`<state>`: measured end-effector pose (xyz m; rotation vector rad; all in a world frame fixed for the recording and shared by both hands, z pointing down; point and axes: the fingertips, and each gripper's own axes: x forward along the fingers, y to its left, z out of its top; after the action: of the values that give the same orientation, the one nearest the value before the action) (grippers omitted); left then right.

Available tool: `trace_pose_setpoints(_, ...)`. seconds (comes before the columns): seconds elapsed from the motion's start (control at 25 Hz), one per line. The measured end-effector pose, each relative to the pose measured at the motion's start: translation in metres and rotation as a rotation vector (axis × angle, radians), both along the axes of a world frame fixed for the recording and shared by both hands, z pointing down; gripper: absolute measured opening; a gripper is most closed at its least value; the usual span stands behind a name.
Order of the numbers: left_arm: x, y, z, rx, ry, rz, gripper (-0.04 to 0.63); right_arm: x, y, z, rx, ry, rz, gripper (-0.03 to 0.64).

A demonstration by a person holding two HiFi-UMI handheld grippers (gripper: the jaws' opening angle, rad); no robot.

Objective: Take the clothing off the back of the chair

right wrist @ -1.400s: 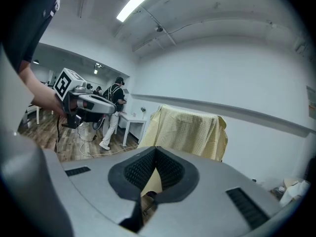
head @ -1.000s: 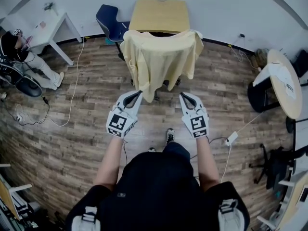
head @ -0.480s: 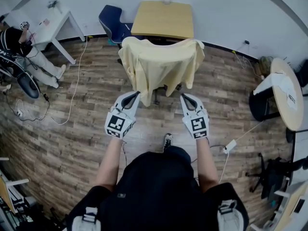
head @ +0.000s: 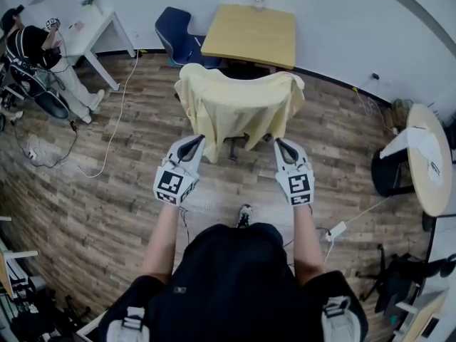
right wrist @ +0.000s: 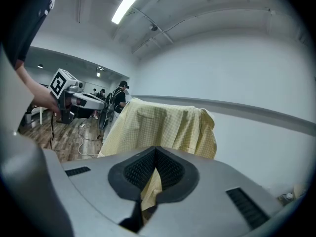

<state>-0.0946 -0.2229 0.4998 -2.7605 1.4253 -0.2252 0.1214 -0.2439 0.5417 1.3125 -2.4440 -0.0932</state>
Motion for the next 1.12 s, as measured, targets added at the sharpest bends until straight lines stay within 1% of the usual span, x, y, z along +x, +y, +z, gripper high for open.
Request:
trace_pose_setpoints(0.2,0.002,-0.011,0.002,-0.021,-0.004,-0.054,0.0,0.01,-0.023,-0.005,0.016,-0.008,-0.026,-0.005)
trace_pose_setpoints(0.48,0.009,-0.022,-0.006,0.012,-0.014,-0.106,0.0,0.02,-0.044,-0.009,0.032,-0.009,-0.066,-0.005)
trace_pose_setpoints(0.64,0.0,-0.025,-0.017,0.048,-0.008,-0.165,0.001,0.031,-0.051,-0.013,0.048,-0.006,-0.066,-0.005)
trace_pose_setpoints(0.76,-0.01,-0.027,-0.02,0.052,-0.005,-0.203,0.0,0.039,-0.059,-0.016,0.059,-0.003,-0.054,-0.005)
trace_pose_setpoints(0.96,-0.033,-0.035,-0.026,0.063,-0.014,-0.237,0.002,0.039,-0.071,-0.014,0.062,0.003,-0.056,-0.005)
trace_pose_setpoints(1.12,-0.05,-0.045,-0.03,0.062,-0.014,-0.237,0.002,0.04,-0.082,-0.017,0.059,0.005,-0.014,-0.005)
